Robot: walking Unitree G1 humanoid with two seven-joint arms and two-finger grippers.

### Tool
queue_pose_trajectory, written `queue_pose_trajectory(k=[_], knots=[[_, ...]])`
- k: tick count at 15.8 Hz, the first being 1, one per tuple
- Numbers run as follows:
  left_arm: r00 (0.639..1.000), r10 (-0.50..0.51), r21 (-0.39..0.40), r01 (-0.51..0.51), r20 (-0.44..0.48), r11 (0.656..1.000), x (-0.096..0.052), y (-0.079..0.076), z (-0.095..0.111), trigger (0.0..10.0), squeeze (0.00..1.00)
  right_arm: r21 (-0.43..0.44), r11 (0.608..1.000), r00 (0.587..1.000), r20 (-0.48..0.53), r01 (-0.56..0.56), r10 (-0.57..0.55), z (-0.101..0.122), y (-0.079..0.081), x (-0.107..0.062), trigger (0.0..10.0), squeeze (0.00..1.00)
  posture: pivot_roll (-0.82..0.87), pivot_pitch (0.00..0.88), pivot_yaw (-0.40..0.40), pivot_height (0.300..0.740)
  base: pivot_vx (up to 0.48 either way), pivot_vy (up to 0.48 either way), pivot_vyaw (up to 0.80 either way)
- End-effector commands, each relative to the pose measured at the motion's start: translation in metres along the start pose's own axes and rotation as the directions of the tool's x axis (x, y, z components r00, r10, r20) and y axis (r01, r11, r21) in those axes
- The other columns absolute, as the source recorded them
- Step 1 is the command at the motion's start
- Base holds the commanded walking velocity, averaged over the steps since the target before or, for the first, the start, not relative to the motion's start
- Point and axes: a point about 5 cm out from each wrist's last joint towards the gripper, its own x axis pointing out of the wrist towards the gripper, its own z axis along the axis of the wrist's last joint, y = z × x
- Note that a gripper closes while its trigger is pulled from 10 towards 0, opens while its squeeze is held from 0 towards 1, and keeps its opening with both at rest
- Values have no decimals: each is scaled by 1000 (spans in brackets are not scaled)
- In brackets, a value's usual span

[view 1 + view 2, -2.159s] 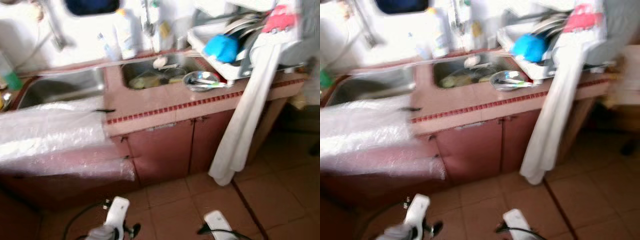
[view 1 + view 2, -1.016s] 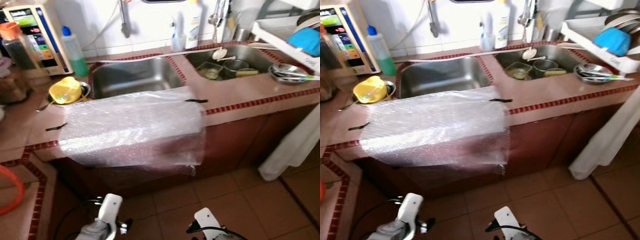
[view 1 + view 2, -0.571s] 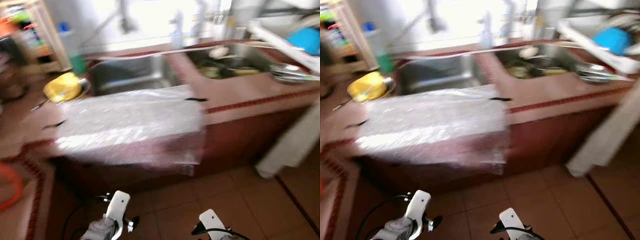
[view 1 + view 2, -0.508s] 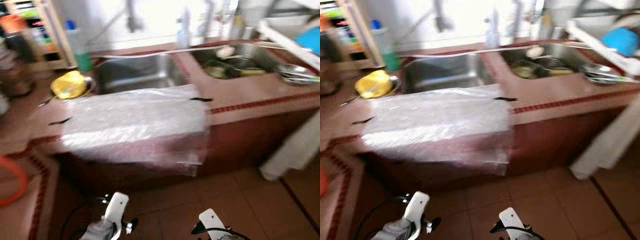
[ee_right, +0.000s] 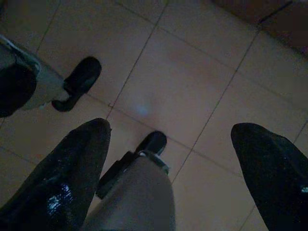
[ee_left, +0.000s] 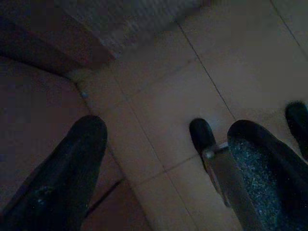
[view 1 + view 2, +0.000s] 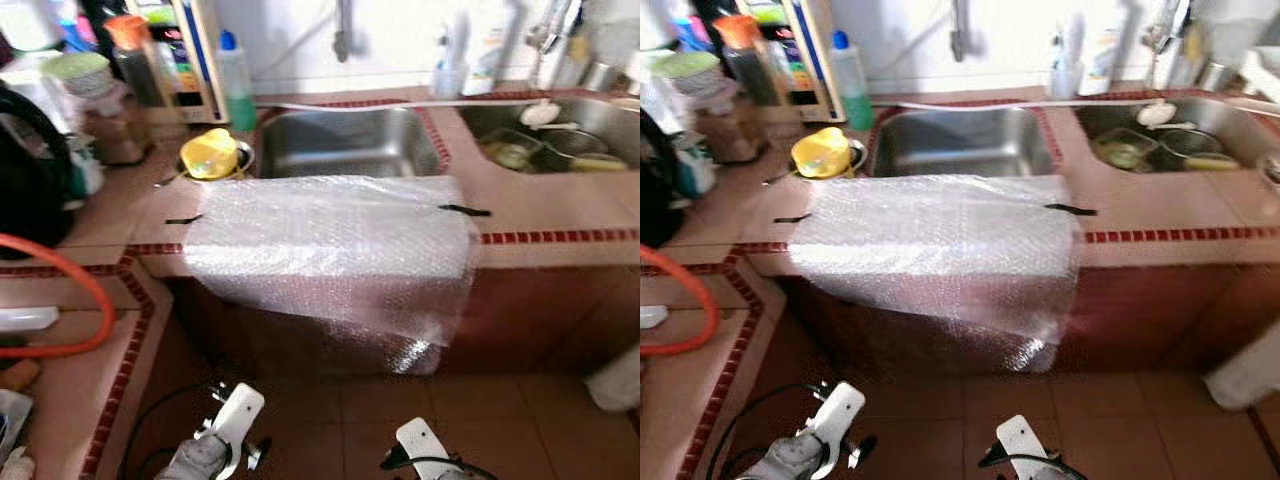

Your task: Kitchen organization

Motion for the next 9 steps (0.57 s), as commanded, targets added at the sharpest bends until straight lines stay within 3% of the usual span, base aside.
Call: queue_pose_trajectory(k=[1, 3, 5, 6, 7, 8, 9], knots=[[999, -1, -14, 2, 45, 1000, 0, 2, 8, 10000, 0, 29, 1000, 1000, -12, 2, -2, -5, 3, 0, 10000, 0, 61, 0, 59, 740, 0, 0, 0], [986, -2, -75, 15, 167, 997, -1, 7, 21, 10000, 0, 183, 983, 1000, 8, 17, -18, -9, 5, -1, 10000, 0, 61, 0, 52, 740, 0, 0, 0], [981, 6, -78, 10, 195, 997, -3, 9, 23, 10000, 0, 224, 975, 1000, 20, 16, -21, -10, 5, -1, 10000, 0, 61, 0, 52, 740, 0, 0, 0], [958, 70, -106, -42, 277, 993, -9, 22, 27, 10000, 0, 328, 945, 995, 89, 10, -41, -5, -1, -2, 10000, 0, 56, 8, 51, 740, 0, 0, 0], [938, 133, -122, -99, 320, 988, -14, 31, 27, 10000, 0, 373, 928, 982, 174, 3, -74, 3, -19, -5, 10000, 0, 49, 14, 51, 740, 0, 0, 0], [912, 130, -180, -63, 390, 982, -22, 35, 28, 10000, 0, 384, 923, 954, 281, -9, -108, 14, -44, -13, 10000, 0, 24, 18, 52, 740, 0, 0, 0], [878, 153, -193, -71, 454, 979, -32, 41, 30, 10000, 0, 419, 908, 936, 320, -2, -145, 13, -53, -18, 10000, 0, 21, 23, 54, 740, 0, 0, 0]])
